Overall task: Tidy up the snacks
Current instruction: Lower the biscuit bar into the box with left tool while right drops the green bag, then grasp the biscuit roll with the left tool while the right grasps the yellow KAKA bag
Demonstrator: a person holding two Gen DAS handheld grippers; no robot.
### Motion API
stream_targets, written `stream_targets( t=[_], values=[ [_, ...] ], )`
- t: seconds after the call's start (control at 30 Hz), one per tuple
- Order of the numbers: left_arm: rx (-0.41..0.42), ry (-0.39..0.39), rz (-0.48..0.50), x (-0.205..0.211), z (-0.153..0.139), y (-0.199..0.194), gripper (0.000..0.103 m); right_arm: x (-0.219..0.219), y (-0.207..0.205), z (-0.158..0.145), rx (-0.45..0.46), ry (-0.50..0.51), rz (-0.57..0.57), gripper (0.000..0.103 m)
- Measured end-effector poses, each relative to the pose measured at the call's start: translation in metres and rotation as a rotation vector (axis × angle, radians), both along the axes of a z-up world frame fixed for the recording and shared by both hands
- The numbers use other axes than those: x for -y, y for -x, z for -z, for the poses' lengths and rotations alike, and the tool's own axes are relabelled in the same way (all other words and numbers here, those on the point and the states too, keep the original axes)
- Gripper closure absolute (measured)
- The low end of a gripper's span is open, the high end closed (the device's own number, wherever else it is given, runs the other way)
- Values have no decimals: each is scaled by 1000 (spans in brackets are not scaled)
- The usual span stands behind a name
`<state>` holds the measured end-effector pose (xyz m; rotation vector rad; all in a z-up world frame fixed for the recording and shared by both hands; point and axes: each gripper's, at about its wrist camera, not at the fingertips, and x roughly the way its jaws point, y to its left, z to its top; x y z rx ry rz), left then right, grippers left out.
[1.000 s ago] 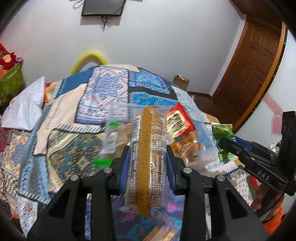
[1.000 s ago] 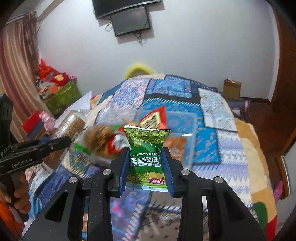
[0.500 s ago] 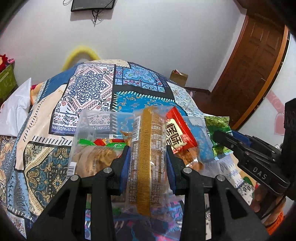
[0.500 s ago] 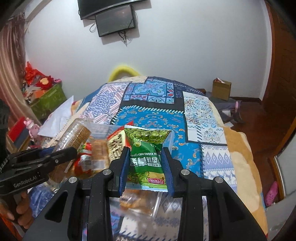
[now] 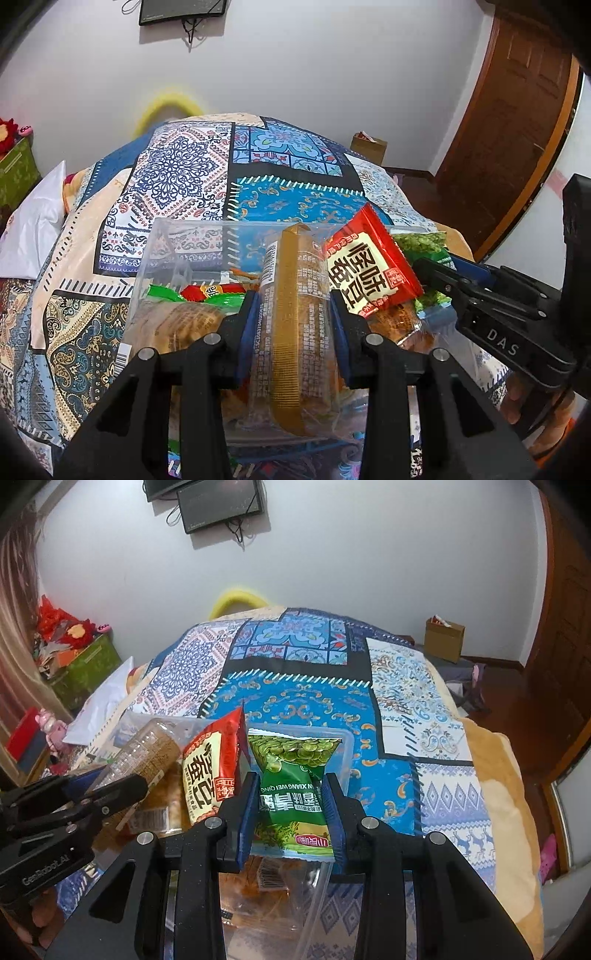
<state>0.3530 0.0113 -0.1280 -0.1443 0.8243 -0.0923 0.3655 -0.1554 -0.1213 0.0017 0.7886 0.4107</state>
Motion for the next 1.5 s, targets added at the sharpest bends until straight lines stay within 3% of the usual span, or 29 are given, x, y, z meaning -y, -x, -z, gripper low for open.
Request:
stream_targets(
  t=[0.13,0.27,0.57,0.8,1.13,1.5],
  values=[
    [7,33,-16,-6,-4,3,64,1,1,-3,-4,6,-8,69],
    [32,65,-14,-10,-20,12,61,3,6,-12,18,9,-7,58],
    [81,35,10,-14,-58,55,61,1,40,-38,67,-5,-51,58],
    [64,10,20,-21,-65,104,58,-7,89,-50,98,-9,-115,58],
    [-55,-33,29,-34,-26,171,58,-23,151,-34,68,-3,-198,56],
    [-210,-1,82,-27,40,212,58,-25,184,9,-53,-9,-202,56]
  ],
)
